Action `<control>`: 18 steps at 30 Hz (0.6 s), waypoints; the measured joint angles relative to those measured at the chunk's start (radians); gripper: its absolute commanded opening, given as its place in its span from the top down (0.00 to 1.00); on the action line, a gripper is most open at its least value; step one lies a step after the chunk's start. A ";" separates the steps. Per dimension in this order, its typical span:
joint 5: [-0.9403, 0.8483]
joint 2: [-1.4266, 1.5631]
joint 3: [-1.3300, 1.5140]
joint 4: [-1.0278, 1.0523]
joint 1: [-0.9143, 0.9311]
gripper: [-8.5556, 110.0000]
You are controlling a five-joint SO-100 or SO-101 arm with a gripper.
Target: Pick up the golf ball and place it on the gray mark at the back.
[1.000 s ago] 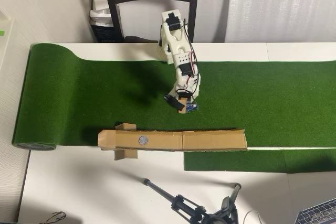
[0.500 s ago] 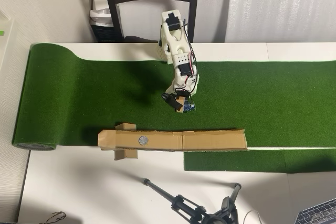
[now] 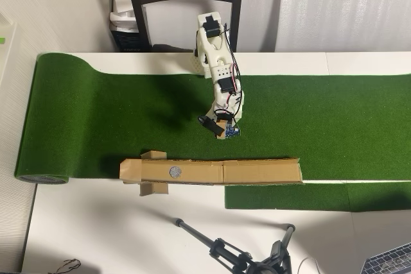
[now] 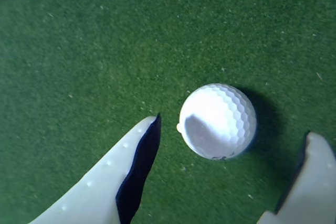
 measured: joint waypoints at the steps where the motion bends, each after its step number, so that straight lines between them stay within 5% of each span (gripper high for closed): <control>1: 0.003 -0.014 -0.002 0.000 0.000 0.56; 18: 0.012 -0.213 -0.098 0.000 -0.002 0.56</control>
